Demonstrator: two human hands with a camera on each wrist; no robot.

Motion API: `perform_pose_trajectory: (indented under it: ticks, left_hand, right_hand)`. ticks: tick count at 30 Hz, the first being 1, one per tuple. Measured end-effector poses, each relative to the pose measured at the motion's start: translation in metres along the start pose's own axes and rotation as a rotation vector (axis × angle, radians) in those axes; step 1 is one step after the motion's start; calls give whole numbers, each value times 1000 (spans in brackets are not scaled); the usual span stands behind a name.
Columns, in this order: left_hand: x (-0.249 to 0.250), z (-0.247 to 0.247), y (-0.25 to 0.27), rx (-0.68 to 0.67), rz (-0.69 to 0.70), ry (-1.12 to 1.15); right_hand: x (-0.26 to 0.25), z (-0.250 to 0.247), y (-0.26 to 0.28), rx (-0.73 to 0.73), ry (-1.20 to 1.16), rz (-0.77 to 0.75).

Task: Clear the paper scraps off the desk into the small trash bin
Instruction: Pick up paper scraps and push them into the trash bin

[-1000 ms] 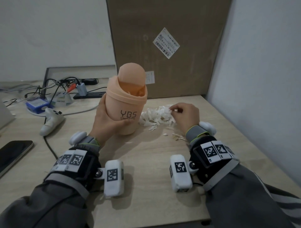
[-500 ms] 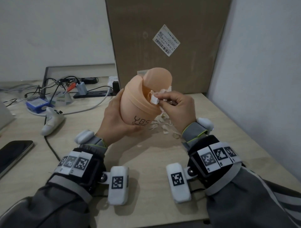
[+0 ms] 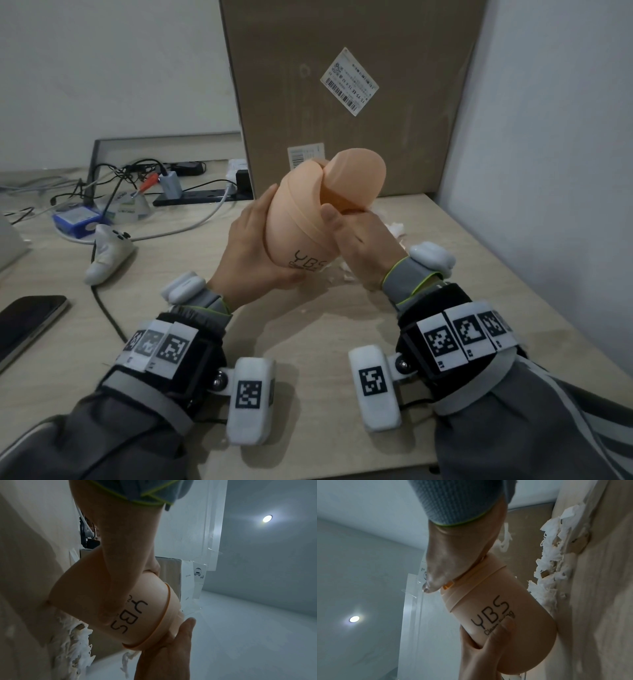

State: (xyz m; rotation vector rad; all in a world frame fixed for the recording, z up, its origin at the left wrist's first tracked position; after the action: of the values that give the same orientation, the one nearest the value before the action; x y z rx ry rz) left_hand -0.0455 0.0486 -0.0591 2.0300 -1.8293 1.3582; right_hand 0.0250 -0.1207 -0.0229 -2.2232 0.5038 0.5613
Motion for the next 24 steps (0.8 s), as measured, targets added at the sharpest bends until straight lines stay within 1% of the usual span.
perform_pose_trajectory:
  ticks: [2, 3, 5, 7, 9, 11, 12, 13, 14, 16, 19, 22, 24]
  left_hand:
    - [-4, 0, -1, 6, -12, 34]
    - [-6, 0, -2, 12, -19, 53]
    - [-7, 0, -2, 30, -44, 82]
    - [-7, -1, -2, 48, -71, 104]
    - [-8, -1, -2, 54, -80, 119]
    - [-11, -1, -3, 55, -87, 140]
    - [-13, -1, -3, 55, -95, 150]
    - [-14, -1, -3, 53, -103, 157]
    - [-14, -1, -3, 51, -108, 159]
    - [-14, 0, -4, 49, -104, 160]
    - [-14, 0, -4, 53, -91, 160]
    - [-12, 1, -3, 54, -92, 166]
    - [-9, 1, -1, 44, -89, 172]
  right_hand:
    - [-6, -8, 0, 103, 121, -179]
    - [-8, -11, 0, 151, 215, -238]
    - [-8, -15, 1, 232, 342, -284]
    - [-8, -21, 3, 357, 288, -279]
    - [-10, -30, 7, 529, 185, -254]
    - [-4, -37, 9, 676, 94, -166]
    - [4, -38, 8, 718, 63, -84]
    - [11, -39, 6, 724, 36, 6]
    - [17, -38, 4, 699, 17, 79]
    - [24, -33, 3, 611, -5, 134]
    - [17, -27, 3, 514, -8, 58]
    - [9, -21, 2, 441, 58, -15]
    - [1, -18, 3, 372, 66, -92]
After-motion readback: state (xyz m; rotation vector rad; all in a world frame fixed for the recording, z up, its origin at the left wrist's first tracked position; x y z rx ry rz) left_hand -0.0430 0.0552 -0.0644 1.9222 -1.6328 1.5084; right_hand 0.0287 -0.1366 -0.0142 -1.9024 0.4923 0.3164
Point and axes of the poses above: each hand's wrist, its own y-axis away from the middle knuckle, its own z-axis out of the palm, x = y × z, the point moved 4 cm from there along -y, towards the middle knuckle, and after that the axes turned 2 degrees about -z, right-handed, at the moved point
